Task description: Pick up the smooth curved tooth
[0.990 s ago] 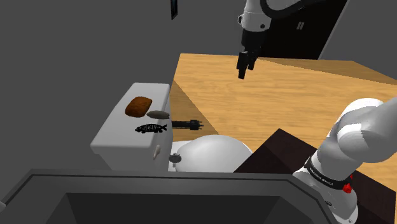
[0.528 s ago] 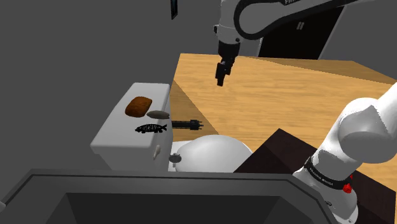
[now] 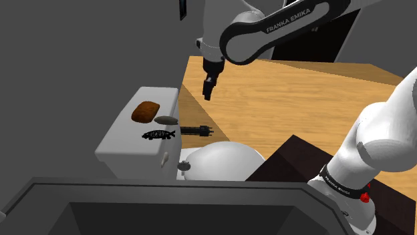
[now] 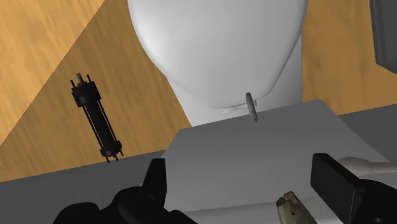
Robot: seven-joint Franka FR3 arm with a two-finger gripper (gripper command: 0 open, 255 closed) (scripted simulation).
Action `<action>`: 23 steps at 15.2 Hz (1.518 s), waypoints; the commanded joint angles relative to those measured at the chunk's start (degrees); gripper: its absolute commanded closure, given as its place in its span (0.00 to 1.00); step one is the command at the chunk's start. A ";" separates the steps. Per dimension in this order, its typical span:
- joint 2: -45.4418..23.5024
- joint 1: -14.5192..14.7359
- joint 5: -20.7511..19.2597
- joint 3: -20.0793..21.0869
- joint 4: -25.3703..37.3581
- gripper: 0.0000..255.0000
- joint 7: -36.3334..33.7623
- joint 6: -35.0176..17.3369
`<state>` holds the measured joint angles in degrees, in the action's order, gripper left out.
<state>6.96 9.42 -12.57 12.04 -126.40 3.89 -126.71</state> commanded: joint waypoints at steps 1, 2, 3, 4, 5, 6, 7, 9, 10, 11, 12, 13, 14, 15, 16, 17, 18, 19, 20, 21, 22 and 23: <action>-4.04 0.44 -2.53 0.94 2.44 0.00 -0.40 -2.47; -5.74 0.77 -3.83 1.41 3.47 0.00 -0.78 -3.47; -7.45 1.14 -5.19 1.86 4.54 0.00 -1.19 -4.39; -9.16 1.55 -6.62 2.24 5.66 0.00 -1.62 -5.26; -10.88 2.01 -8.09 2.58 6.83 0.00 -2.07 -6.06; -12.61 2.50 -9.60 2.89 8.03 0.00 -2.54 -6.80; -14.33 3.05 -11.15 3.14 9.28 0.00 -3.01 -7.47; -17.79 4.29 -14.28 3.48 11.90 0.00 -3.93 -8.66; -19.51 4.99 -15.85 3.55 13.27 0.00 -4.36 -9.17; -21.23 5.73 -17.41 3.60 14.67 0.00 -4.77 -9.64; -22.95 6.51 -18.94 3.60 16.12 0.00 -5.14 -10.07; -24.67 7.32 -20.46 3.56 17.59 0.00 -5.48 -10.45; -26.38 8.16 -21.95 3.50 19.11 0.00 -5.78 -10.80; -27.39 8.70 -22.79 3.41 20.01 0.00 -5.93 -11.00; -27.79 8.82 -23.20 3.21 19.83 0.00 -6.37 -11.51; -28.20 8.93 -23.62 3.03 19.66 0.00 -6.80 -12.01; -28.62 9.04 -24.05 2.84 19.50 0.00 -7.25 -12.51; -29.05 9.15 -24.48 2.65 19.36 0.00 -7.70 -13.00; -29.49 9.26 -24.92 2.46 19.23 0.00 -8.15 -13.49; -29.94 9.39 -25.36 2.26 19.11 0.00 -8.61 -13.97; -30.39 9.51 -25.80 2.05 19.01 0.00 -9.07 -14.45; -30.66 9.59 -26.06 1.93 18.96 0.00 -9.33 -14.73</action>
<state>-23.38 18.88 -38.20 14.15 -107.23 -4.96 -140.96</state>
